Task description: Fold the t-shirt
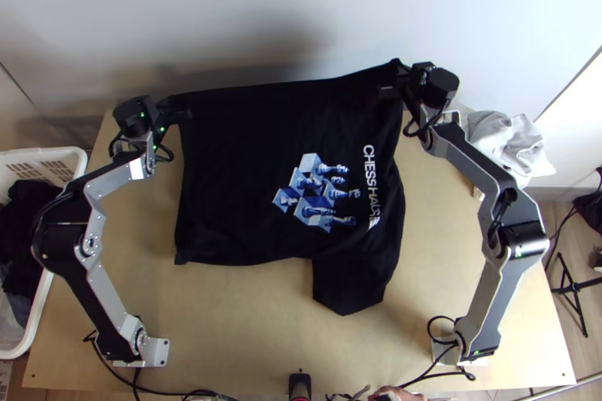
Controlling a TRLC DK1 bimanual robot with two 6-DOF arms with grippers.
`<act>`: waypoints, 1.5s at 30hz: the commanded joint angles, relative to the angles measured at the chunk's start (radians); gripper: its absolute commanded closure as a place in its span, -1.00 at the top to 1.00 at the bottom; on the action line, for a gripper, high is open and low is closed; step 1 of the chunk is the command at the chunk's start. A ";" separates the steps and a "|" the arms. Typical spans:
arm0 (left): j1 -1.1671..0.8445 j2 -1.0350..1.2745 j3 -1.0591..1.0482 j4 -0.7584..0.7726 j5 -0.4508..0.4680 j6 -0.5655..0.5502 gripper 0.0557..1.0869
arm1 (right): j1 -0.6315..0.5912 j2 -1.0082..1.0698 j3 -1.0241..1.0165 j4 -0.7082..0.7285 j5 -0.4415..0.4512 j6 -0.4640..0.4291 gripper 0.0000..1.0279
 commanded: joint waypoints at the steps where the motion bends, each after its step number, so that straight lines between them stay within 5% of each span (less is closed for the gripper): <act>1: -0.017 0.094 0.079 -0.015 -0.016 0.013 -0.93 | -0.005 0.103 0.125 -0.034 0.013 -0.003 -0.95; 14: -0.018 0.117 0.080 -0.054 -0.041 0.047 -0.93 | 0.007 0.122 0.088 -0.160 0.014 -0.024 -0.95; 29: 0.006 -0.082 -0.211 -0.061 0.005 0.182 -0.93 | 0.056 -0.160 -0.279 -0.186 0.014 -0.075 -0.95; 45: -0.060 -0.259 -0.440 -0.136 0.036 0.186 -0.93 | 0.061 -0.302 -0.453 -0.213 0.011 -0.069 -0.95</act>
